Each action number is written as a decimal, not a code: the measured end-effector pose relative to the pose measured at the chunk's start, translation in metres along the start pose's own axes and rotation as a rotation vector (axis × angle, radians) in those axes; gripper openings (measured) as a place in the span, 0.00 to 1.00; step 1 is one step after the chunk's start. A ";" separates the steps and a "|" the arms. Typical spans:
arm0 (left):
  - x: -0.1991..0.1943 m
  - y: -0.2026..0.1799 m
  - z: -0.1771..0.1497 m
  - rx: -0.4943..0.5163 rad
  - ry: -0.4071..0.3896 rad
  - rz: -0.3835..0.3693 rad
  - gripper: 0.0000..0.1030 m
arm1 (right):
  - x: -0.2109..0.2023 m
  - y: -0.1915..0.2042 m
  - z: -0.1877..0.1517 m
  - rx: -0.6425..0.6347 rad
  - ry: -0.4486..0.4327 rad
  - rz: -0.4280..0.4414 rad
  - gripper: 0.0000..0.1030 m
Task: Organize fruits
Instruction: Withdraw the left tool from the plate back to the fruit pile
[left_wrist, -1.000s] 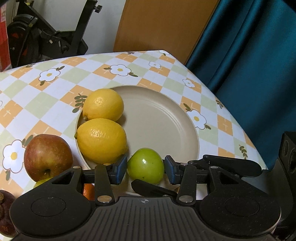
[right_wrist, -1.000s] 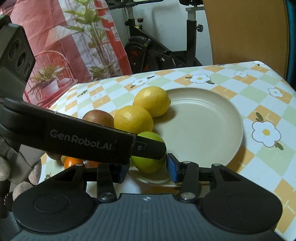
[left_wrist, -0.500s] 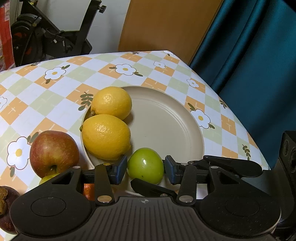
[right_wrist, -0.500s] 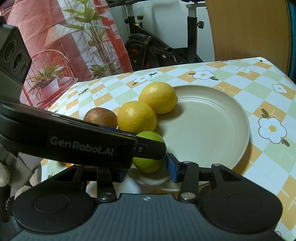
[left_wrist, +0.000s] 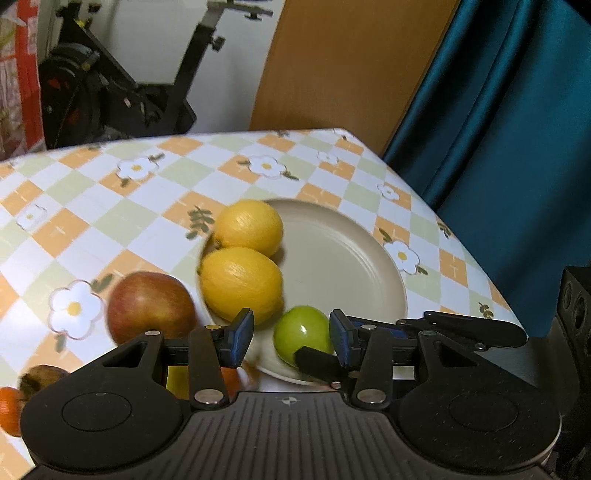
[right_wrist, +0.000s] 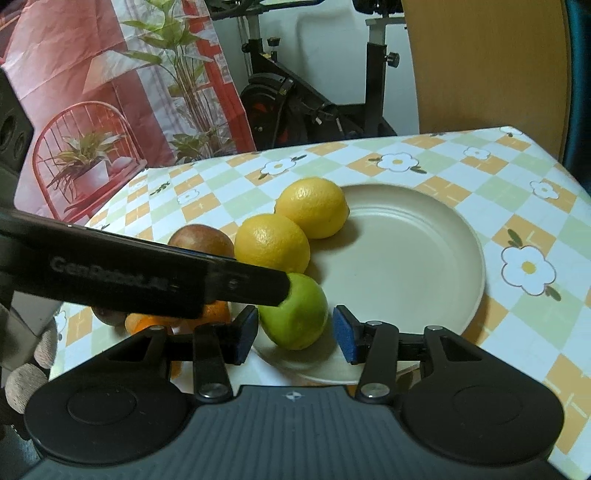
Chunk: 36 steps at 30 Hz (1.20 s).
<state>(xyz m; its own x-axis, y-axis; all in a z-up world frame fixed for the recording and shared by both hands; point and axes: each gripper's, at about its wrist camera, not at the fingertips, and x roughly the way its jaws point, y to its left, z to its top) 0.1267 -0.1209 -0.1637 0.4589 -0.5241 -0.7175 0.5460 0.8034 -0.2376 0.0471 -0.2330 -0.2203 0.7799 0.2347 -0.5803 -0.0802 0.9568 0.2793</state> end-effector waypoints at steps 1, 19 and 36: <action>-0.004 0.001 0.000 0.001 -0.012 0.006 0.46 | -0.002 0.001 0.001 -0.002 -0.005 -0.002 0.47; -0.090 0.039 -0.016 0.008 -0.218 0.200 0.46 | -0.026 0.047 0.009 -0.072 -0.105 0.033 0.47; -0.116 0.059 -0.041 -0.051 -0.267 0.265 0.46 | -0.015 0.086 -0.013 -0.182 -0.074 0.086 0.47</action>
<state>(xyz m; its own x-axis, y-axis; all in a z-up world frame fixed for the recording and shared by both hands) 0.0767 -0.0008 -0.1210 0.7495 -0.3460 -0.5644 0.3515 0.9304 -0.1035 0.0201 -0.1519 -0.1971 0.8082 0.3105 -0.5003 -0.2544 0.9504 0.1788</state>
